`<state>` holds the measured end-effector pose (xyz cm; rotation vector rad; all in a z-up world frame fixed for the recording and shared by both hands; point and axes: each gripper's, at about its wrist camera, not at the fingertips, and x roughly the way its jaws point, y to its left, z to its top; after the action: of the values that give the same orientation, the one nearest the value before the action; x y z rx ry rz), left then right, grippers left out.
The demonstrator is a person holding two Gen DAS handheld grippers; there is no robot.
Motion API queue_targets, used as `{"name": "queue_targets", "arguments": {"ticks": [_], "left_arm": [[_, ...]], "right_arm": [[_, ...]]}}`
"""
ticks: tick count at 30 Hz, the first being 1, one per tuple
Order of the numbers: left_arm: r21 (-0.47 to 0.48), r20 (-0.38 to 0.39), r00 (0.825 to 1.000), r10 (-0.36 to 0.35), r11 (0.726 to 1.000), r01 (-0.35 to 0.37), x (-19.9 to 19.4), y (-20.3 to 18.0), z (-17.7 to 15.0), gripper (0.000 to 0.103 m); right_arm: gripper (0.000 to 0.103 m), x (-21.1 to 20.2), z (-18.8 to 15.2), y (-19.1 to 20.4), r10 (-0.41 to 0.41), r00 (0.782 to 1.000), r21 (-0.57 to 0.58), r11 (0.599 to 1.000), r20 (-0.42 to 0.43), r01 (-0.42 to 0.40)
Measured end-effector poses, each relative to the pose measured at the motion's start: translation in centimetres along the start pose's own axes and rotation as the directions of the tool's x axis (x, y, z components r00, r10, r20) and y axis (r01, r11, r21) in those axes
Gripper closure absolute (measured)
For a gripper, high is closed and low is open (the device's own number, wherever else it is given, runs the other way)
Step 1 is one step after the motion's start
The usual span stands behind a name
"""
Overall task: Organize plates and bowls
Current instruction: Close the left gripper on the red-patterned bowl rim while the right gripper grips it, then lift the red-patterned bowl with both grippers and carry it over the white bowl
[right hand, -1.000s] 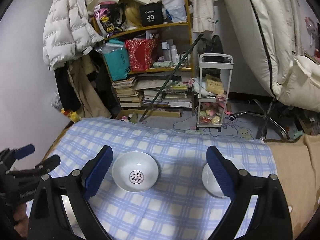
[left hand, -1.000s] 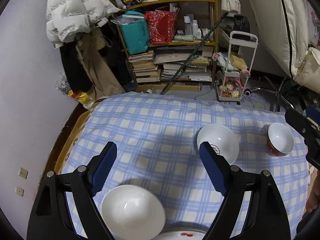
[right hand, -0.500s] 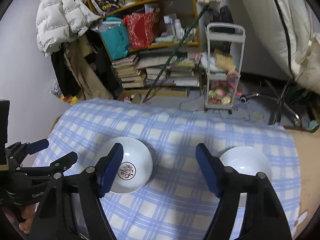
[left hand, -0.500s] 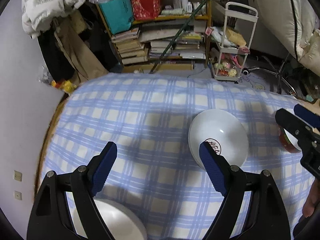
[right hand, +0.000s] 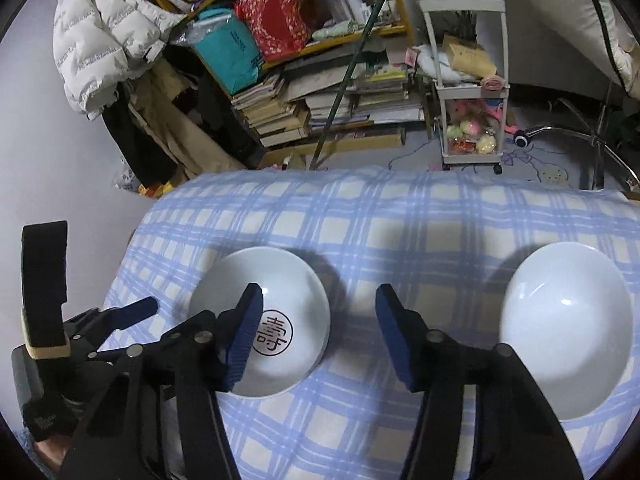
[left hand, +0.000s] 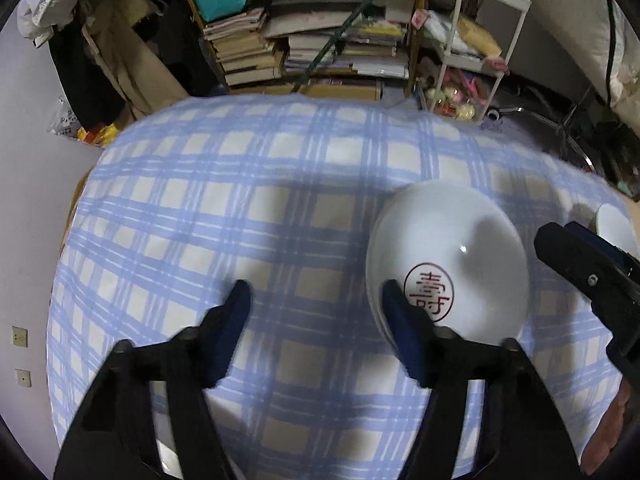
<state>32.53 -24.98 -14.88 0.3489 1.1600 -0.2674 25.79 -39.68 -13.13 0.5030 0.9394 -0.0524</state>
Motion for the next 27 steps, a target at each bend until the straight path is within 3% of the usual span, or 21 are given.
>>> {"name": "queue_targets", "arguments": {"ticks": [2,4,7,10,12,21,27], "left_arm": [[-0.017,0.005,1.000,-0.002,1.000,0.002,0.2,-0.1,-0.1,0.060],[-0.025,-0.001,1.000,-0.024,0.999,0.024,0.4,-0.4,0.0,0.078],[0.009,-0.037,0.998,-0.044,0.999,0.044,0.8,-1.5,0.1,0.092],[0.040,-0.027,0.998,-0.048,0.998,0.049,0.2,-2.3,-0.1,0.092],[0.025,-0.038,0.997,-0.073,0.997,0.074,0.0,-2.1,-0.1,0.092],[-0.072,-0.086,0.985,-0.152,0.987,0.146,-0.8,-0.4,-0.5,0.093],[-0.041,-0.079,0.988,-0.136,0.990,0.133,-2.5,0.0,-1.9,0.093]], "right_arm": [[0.055,0.7,-0.3,0.4,-0.032,0.999,-0.026,0.999,-0.016,0.031],[0.064,1.1,-0.5,0.4,-0.059,0.998,-0.038,0.998,-0.027,0.058],[0.072,2.0,-0.9,0.3,-0.059,0.997,-0.029,0.998,-0.059,0.058],[0.088,2.6,-1.1,0.4,-0.039,0.996,-0.038,0.999,-0.086,0.036],[0.097,2.8,-1.4,0.5,-0.077,0.993,-0.058,0.996,-0.087,0.072],[0.098,1.8,-2.2,0.2,0.000,0.995,-0.019,1.000,-0.102,-0.002],[0.098,0.8,-3.0,1.0,0.012,0.994,-0.011,1.000,-0.112,-0.013]]}}
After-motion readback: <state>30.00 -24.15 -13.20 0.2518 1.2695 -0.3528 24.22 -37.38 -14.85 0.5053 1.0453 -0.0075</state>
